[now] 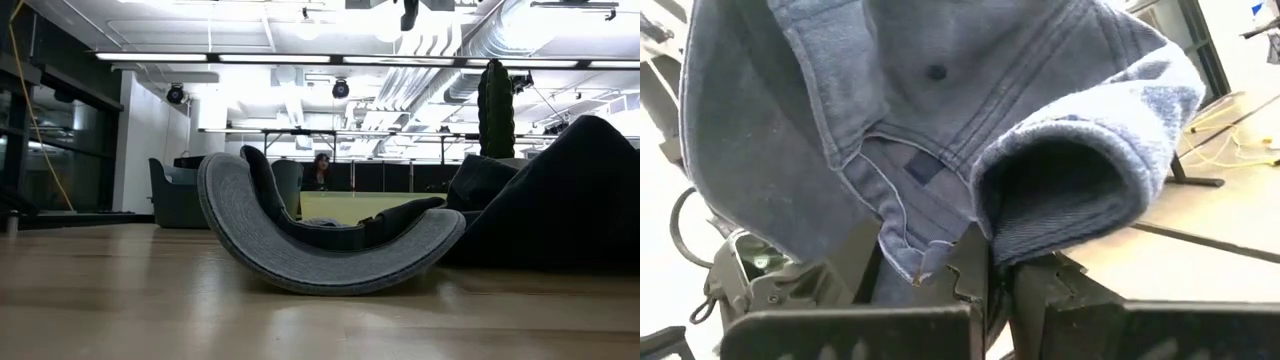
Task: Pick & Place hat
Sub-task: Put the top blue cap into the blue bin
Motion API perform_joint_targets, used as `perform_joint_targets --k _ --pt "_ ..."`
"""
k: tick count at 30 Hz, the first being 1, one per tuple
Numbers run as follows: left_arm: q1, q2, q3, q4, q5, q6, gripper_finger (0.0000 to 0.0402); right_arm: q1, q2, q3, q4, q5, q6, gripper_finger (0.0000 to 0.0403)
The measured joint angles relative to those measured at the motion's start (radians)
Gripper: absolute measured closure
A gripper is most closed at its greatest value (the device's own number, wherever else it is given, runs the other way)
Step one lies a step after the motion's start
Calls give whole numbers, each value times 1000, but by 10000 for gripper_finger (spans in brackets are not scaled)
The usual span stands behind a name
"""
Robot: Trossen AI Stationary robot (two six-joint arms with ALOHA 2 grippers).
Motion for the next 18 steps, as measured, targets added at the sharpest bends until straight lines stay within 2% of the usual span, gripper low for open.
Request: perform_joint_targets --k 2,4,13,18 --pt "0 0 0 -2 -2 -1 401 0 0 0 -3 -1 -15 393" --pt "0 0 0 -4 -14 -1 401 0 0 0 -6 -8 -27 375" --pt "2 0 0 -10 -15 1 401 -23 -8 0 -19 -76 -55 239" --pt "2 1 0 -6 -23 27 401 -54 -21 0 -60 -163 -23 191"
